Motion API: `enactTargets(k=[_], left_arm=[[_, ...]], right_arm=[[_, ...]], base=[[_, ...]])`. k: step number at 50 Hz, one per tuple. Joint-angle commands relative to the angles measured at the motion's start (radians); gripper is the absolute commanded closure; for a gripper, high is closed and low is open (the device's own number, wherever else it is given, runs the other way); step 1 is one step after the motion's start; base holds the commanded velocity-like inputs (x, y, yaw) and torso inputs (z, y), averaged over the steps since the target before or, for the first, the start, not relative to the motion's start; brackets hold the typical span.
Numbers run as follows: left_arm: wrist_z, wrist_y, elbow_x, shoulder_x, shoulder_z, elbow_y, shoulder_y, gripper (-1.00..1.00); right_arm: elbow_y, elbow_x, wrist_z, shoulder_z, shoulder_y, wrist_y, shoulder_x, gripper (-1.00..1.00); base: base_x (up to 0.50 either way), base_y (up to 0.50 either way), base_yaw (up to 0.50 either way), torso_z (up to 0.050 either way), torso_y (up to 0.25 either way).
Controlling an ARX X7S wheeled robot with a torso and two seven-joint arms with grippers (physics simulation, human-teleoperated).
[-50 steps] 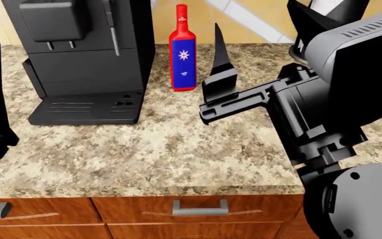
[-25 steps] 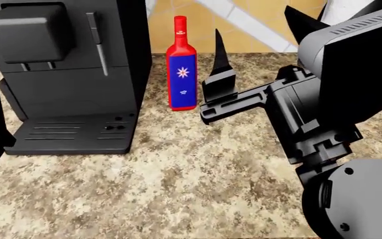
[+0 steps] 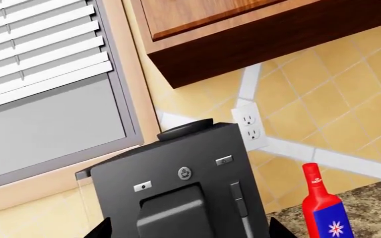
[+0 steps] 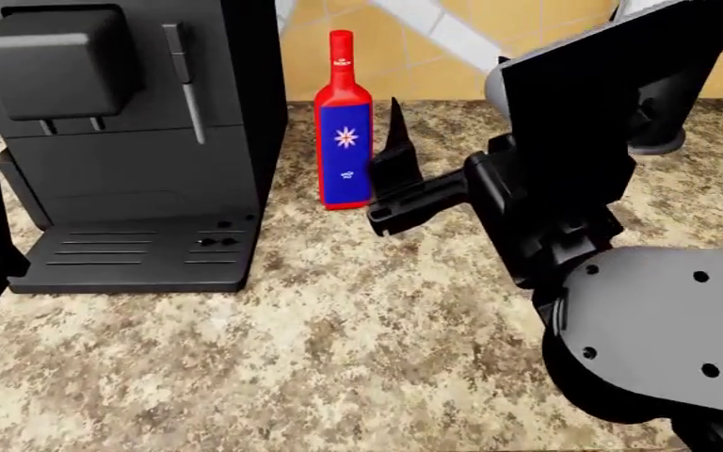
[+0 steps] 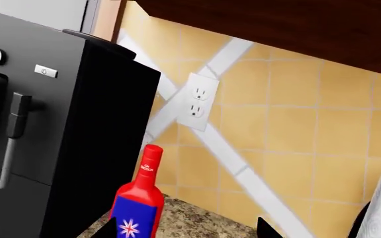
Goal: Move the drinks to the dining counter.
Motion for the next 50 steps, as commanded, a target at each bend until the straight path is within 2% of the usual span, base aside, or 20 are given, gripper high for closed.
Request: enactTargets(k=[1, 9, 16, 29, 50], left_arm=[[0.001, -0.007, 0.000, 0.003, -0.022, 0.000, 0.019, -1.00], [0.000, -0.013, 0.007, 0.010, -0.027, 0.001, 0.031, -1.00], [0.002, -0.023, 0.029, 0.027, -0.005, -0.001, 0.031, -1.00], [0.010, -0.035, 0.035, 0.032, -0.030, -0.004, 0.056, -1.00], [0.016, -0.056, 0.075, 0.055, -0.010, -0.013, 0.073, -1.00]], right_arm=[[0.156, 0.039, -0.067, -0.038, 0.028, 0.036, -0.046, -1.00], [0.257, 0.011, -0.168, -0.014, 0.006, -0.029, -0.056, -1.00], [0.320, -0.056, -0.271, -0.045, 0.022, -0.051, -0.084, -1.00], [0.476, -0.087, -0.343, -0.072, 0.111, -0.031, -0.153, -1.00], [0.644, -0.171, -0.475, -0.103, 0.114, -0.108, -0.206, -1.00]], base=[[0.00, 0.00, 0.00, 0.000, 0.000], [0.00, 0.00, 0.00, 0.000, 0.000], [0.00, 0.00, 0.00, 0.000, 0.000], [0.00, 0.00, 0.00, 0.000, 0.000], [0.00, 0.00, 0.00, 0.000, 0.000]])
